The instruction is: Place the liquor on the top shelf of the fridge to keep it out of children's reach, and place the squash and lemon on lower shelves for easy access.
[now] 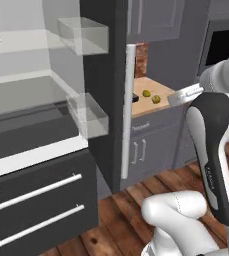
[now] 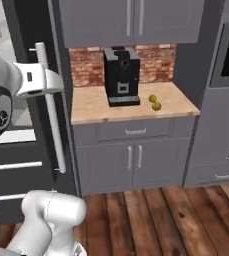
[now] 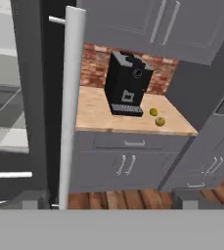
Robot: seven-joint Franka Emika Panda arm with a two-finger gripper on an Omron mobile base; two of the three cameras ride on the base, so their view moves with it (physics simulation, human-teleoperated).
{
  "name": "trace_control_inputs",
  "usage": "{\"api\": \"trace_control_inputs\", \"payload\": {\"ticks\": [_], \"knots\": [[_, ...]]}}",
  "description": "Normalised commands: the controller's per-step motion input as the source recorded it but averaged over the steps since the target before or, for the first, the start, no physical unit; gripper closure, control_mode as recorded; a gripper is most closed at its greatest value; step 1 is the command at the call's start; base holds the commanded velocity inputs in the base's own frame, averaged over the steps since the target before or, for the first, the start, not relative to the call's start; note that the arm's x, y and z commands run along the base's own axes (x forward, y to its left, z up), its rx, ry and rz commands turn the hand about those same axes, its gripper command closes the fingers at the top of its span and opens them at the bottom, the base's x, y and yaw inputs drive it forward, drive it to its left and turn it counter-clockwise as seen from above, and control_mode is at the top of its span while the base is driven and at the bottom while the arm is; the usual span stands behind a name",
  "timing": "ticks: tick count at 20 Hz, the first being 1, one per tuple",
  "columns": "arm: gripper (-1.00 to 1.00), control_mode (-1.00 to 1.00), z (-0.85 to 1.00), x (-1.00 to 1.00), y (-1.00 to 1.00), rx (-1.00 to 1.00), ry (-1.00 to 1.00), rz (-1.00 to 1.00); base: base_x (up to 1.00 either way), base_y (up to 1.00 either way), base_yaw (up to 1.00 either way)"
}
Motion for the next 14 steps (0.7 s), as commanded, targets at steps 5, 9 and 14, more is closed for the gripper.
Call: {"api": "trace_control_inputs", "payload": {"ticks": [5, 9, 14], "knots": [[-1.0, 1.0, 0.0, 0.0, 0.0, 0.0, 0.0, 0.0, 0.12, -0.95, -0.29], [-1.0, 1.0, 0.0, 0.0, 0.0, 0.0, 0.0, 0.0, 0.29, -0.83, -0.29], [-1.0, 1.0, 0.0, 0.0, 0.0, 0.0, 0.0, 0.0, 0.57, -0.32, -0.15]]}}
